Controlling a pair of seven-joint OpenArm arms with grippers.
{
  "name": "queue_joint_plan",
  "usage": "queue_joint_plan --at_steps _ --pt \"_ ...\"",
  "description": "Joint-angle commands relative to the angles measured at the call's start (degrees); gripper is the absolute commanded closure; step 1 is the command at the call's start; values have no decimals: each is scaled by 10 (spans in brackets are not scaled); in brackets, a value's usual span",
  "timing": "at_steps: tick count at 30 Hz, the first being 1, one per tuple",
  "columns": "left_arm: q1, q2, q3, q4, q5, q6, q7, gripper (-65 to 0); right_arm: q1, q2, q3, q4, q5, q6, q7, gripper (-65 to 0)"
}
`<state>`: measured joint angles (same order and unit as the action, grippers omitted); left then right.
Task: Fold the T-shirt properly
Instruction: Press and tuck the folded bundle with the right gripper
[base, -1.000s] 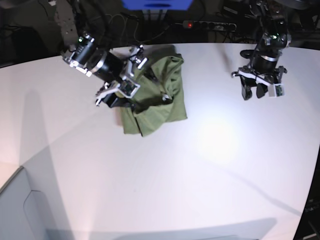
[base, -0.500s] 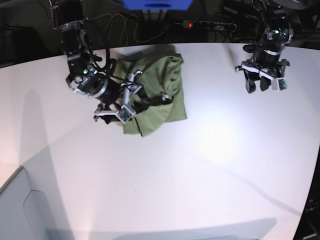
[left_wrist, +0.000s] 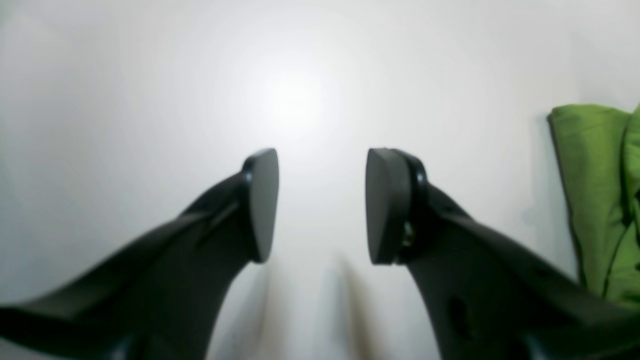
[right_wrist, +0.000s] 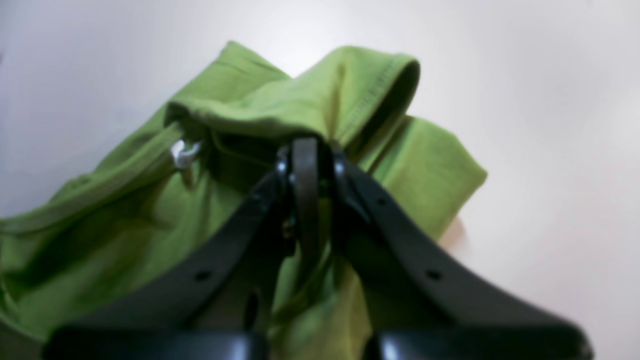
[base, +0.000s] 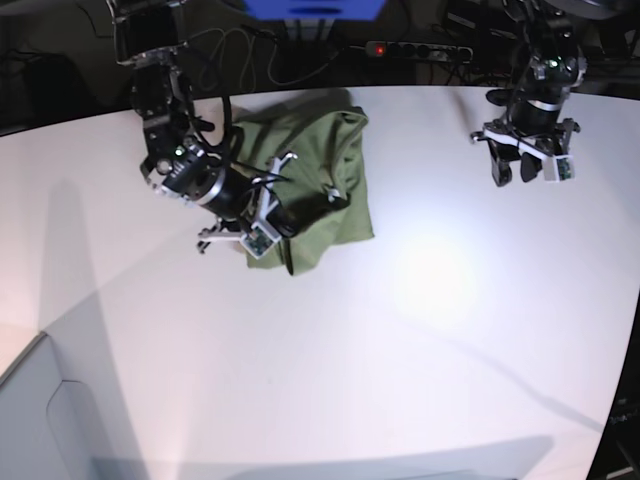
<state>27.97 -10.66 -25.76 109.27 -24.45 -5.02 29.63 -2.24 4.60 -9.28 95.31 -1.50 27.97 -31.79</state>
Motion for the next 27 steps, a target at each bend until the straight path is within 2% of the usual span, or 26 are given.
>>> queue_joint_plan --at_steps 1,5,7,10,15,18,21,27 --pt "3 -6 -3 12 -4 -2 -12 -277 8 -9 -2 12 12 5 18 -5" --pt "3 -6 -3 12 -4 -2 -12 -277 8 -42 -3 11 12 5 18 -13" --pt "3 -5 -3 12 -4 -2 -12 -277 8 -53 -3 11 13 5 18 -38" --pt "4 0 -3 12 -4 -2 -12 -277 4 -75 -4 11 13 5 18 -106" --pt "4 2 -3 12 -4 -2 -12 -277 4 -90 -17 12 14 5 18 -247" --pt "4 2 -3 12 -4 -2 -12 -277 2 -90 -15 14 14 5 18 -274" --pt "3 2 -3 12 -4 -2 -12 -277 -11 -64 -14 33 14 5 18 -279" --pt "0 2 -3 12 -4 -2 -12 -277 -33 -49 4 75 14 2 18 -279"
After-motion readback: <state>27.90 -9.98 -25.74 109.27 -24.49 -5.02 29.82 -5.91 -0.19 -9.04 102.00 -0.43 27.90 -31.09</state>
